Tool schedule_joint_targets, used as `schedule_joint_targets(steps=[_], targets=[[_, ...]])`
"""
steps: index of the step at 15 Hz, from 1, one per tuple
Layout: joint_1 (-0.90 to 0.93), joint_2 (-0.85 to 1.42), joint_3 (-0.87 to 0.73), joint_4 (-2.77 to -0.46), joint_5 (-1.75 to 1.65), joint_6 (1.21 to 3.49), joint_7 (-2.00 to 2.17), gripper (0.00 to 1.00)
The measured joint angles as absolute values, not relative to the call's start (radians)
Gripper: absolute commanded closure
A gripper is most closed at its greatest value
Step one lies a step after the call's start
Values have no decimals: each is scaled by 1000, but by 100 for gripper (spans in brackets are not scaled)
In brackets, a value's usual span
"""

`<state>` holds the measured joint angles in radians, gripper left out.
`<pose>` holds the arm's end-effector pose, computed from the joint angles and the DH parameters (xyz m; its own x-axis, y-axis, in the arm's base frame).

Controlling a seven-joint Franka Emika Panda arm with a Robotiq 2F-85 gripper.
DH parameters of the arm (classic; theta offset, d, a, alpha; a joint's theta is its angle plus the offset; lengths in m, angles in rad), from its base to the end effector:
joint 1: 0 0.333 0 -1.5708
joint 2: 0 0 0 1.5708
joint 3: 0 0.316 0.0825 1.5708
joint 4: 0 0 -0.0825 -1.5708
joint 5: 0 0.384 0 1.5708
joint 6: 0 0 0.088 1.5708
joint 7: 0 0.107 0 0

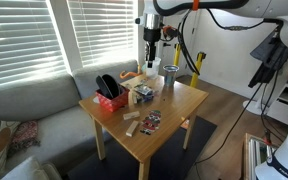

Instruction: Take the eyeglass case out of the basket and put it on the table

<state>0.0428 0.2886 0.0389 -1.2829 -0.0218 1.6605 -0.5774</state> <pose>0.6485 0.0470 0.5960 0.7881 0.6116 0.0688 0.6089 -0.7911 0.0576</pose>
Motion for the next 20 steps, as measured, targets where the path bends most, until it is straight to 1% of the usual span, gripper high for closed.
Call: schedule_joint_targets(steps=[7,11,15,17,18,20], targets=[[16,335,32,-1235,108,1682,-342,0],[32,446,35,-1126,138,1768,-135,0],[63,593,39,-966,133,1788,31,1],[80,660,39,-890,129,1785,64,8],[89,689,39,-856,127,1782,76,29],[100,740,39,-794,123,1766,96,34]])
